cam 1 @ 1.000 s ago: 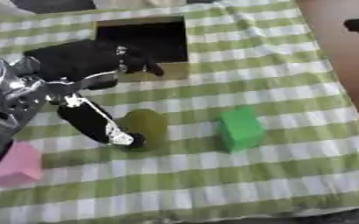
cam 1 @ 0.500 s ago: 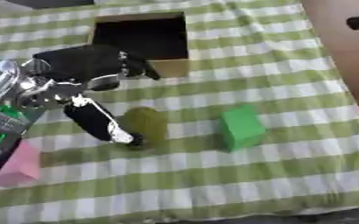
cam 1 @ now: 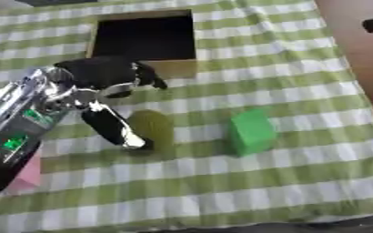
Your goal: Pick up objects on the table and place them in the box.
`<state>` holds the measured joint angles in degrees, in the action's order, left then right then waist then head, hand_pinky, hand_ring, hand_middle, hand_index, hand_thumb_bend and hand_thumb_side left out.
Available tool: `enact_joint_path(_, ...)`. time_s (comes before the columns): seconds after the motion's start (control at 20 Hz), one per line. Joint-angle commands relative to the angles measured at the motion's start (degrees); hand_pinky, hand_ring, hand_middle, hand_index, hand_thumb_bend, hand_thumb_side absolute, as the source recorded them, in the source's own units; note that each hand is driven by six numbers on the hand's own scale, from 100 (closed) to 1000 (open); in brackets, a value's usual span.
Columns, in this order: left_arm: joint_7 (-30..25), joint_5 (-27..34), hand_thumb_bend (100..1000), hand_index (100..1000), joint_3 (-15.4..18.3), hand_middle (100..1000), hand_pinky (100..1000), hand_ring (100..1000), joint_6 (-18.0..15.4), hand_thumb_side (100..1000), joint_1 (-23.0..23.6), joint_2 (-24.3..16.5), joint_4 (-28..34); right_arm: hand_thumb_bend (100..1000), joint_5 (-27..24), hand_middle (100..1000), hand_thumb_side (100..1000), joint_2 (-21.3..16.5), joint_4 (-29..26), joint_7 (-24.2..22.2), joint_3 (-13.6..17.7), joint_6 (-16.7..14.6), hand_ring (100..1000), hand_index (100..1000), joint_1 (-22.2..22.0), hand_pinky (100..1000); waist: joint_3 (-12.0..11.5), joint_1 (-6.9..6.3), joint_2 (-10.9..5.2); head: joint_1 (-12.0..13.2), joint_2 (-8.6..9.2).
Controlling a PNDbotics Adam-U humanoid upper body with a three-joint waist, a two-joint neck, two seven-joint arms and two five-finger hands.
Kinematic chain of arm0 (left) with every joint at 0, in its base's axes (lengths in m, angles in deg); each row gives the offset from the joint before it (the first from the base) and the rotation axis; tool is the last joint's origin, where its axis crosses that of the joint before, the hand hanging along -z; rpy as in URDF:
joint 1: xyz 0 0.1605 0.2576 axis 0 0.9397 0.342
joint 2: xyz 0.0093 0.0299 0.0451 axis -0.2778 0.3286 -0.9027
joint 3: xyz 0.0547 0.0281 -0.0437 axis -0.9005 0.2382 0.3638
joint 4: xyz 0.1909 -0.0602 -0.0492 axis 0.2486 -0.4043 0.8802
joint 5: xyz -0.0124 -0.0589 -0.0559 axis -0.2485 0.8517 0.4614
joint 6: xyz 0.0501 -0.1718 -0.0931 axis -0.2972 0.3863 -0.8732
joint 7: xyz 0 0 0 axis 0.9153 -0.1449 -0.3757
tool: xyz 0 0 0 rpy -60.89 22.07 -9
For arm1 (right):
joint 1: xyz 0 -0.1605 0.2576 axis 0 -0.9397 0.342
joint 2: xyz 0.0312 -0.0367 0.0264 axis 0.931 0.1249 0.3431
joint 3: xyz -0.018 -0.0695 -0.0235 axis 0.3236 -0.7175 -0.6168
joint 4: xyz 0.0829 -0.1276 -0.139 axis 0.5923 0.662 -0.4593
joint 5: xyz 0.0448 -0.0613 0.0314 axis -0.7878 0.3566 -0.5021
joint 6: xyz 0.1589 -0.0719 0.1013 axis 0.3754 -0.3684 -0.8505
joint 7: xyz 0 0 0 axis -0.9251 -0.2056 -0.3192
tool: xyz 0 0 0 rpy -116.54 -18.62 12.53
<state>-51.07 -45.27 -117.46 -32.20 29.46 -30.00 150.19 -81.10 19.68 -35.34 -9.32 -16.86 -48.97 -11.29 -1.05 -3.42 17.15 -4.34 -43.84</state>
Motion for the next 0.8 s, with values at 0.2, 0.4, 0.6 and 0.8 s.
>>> enact_joint_path(0.2,-2.8,-0.3,584,930,-0.5,801,893,881,-2.0,450,-0.6,-0.4,-1.9,100,0.4,592,589,-0.6,-0.8,-0.1,0.4,0.1,828,846,0.6,1000,0.1,0.03,-0.05,0.3,-0.28)
enact_joint_path(0.4,-4.6,-2.5,590,932,-0.3,805,901,887,-2.8,336,-0.7,-0.4,-2.9,100,0.4,591,590,-0.5,-0.8,-0.2,0.3,0.3,828,846,0.6,1000,0.0,0.01,-0.11,0.4,-0.28)
enact_joint_path(0.6,-3.7,-5.6,599,931,0.1,809,906,891,-3.1,311,-0.6,0.1,-4.5,100,0.4,591,590,-0.5,-0.8,-0.4,0.1,0.3,828,846,0.6,1000,0.0,0.12,-0.16,0.4,-0.28)
enact_joint_path(0.8,-2.1,-7.2,536,918,0.1,792,887,873,-3.2,340,-0.5,1.1,-6.6,100,0.4,591,590,-0.3,-0.8,-0.6,0.0,0.4,828,846,0.6,1000,0.1,0.22,-0.14,0.5,-0.28)
